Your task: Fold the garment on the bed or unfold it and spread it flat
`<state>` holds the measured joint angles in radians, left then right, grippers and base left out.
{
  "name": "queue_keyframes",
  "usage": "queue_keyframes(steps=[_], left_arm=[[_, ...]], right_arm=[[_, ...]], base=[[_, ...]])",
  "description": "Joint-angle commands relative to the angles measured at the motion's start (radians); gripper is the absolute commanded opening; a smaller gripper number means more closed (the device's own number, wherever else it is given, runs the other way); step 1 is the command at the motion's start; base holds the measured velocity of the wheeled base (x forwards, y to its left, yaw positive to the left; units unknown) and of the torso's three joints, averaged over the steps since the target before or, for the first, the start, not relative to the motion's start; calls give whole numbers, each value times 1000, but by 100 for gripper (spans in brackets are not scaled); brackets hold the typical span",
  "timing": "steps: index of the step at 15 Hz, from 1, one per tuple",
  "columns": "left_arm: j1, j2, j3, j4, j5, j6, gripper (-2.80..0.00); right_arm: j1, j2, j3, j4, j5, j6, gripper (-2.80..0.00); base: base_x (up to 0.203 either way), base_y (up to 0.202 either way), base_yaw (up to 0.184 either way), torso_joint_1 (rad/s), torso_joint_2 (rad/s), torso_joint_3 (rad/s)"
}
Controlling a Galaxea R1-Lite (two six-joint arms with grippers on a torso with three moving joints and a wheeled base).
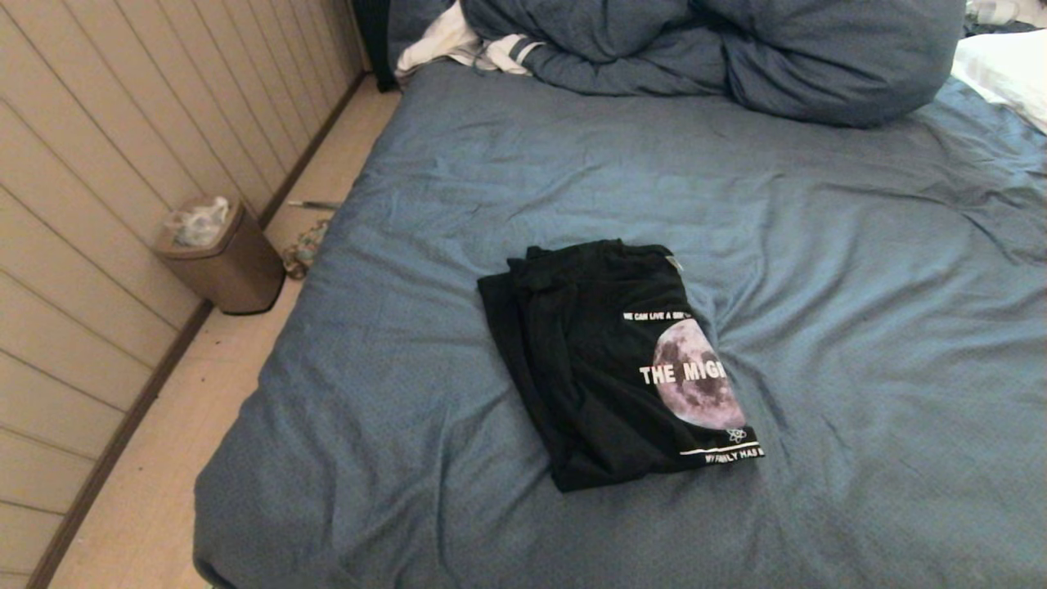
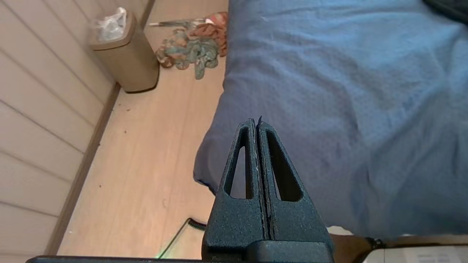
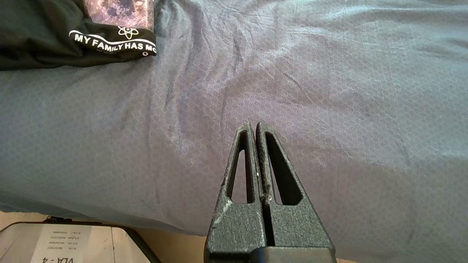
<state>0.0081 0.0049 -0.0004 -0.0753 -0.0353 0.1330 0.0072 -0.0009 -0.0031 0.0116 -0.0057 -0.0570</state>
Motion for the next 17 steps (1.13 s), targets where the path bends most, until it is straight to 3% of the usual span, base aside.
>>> queue_keyframes(steps=[1, 4, 8, 17], left_arm=[[1, -5, 39, -2, 3, -8, -280], [0, -5, 37, -6, 24, -79, -280], [0, -6, 39, -11, 32, -121, -280], [0, -8, 39, -12, 26, -118, -280]], right_arm=[[0, 4, 6, 5, 0, 2, -280], [0, 2, 6, 5, -3, 36, -280], [0, 2, 6, 5, -3, 36, -280], [2, 2, 5, 5, 0, 32, -280]], base=[[0, 0, 0, 0, 0, 0], [0, 0, 0, 0, 0, 0], [0, 0, 0, 0, 0, 0], [0, 0, 0, 0, 0, 0]])
